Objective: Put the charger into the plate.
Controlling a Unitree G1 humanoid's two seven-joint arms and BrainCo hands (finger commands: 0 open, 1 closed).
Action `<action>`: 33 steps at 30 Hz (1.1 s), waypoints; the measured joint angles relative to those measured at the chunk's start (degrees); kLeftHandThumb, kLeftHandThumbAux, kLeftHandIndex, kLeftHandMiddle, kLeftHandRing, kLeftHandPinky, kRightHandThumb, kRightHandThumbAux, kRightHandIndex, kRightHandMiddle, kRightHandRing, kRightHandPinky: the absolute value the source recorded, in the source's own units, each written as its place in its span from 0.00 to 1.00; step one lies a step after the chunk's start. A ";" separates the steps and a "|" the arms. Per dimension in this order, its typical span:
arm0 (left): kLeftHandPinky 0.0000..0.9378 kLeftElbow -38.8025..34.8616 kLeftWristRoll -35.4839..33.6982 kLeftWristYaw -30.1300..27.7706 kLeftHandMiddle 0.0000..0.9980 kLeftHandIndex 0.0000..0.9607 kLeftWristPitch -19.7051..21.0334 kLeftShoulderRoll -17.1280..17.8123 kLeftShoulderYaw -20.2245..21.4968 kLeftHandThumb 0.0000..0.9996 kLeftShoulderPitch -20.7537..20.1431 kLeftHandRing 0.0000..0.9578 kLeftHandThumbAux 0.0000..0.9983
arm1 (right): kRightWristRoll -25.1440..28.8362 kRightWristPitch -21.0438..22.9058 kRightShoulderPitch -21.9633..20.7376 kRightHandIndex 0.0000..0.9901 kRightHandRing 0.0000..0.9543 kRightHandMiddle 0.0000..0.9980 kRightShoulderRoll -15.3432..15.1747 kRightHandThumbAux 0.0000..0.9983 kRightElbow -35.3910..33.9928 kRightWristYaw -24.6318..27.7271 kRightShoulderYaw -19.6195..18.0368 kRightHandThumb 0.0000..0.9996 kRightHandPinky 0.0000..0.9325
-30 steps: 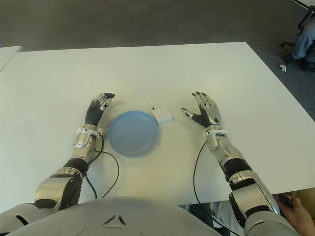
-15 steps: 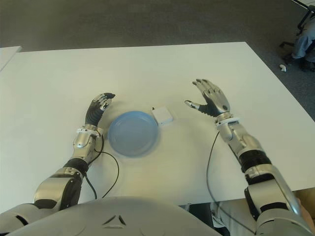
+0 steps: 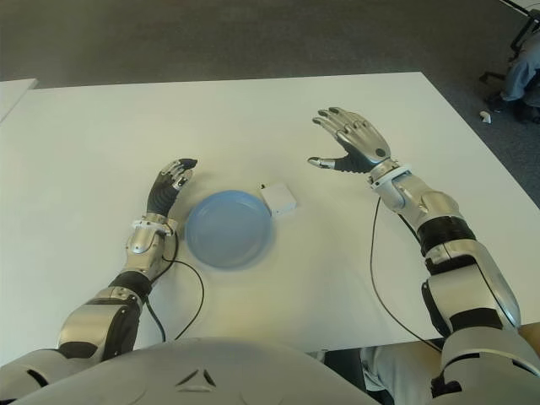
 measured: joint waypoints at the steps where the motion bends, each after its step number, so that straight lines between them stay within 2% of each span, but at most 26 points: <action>1: 0.17 0.00 0.00 0.00 0.25 0.29 0.02 0.00 0.00 0.00 0.00 0.19 0.49 | -0.49 -0.35 -0.45 0.00 0.00 0.00 0.12 0.13 0.64 0.03 0.60 0.35 0.00; 12: 0.16 0.00 0.02 0.36 0.26 0.30 -0.07 0.00 -0.06 0.00 0.00 0.20 0.48 | -4.62 -3.24 -3.28 0.00 0.00 0.00 1.28 0.13 4.58 0.03 6.19 0.33 0.00; 33: 0.14 -0.21 0.37 2.91 0.26 0.31 0.33 -0.06 -0.22 0.00 0.01 0.19 0.45 | -8.30 -6.32 -7.36 0.00 0.00 0.00 1.28 0.13 6.53 0.08 12.11 0.36 0.00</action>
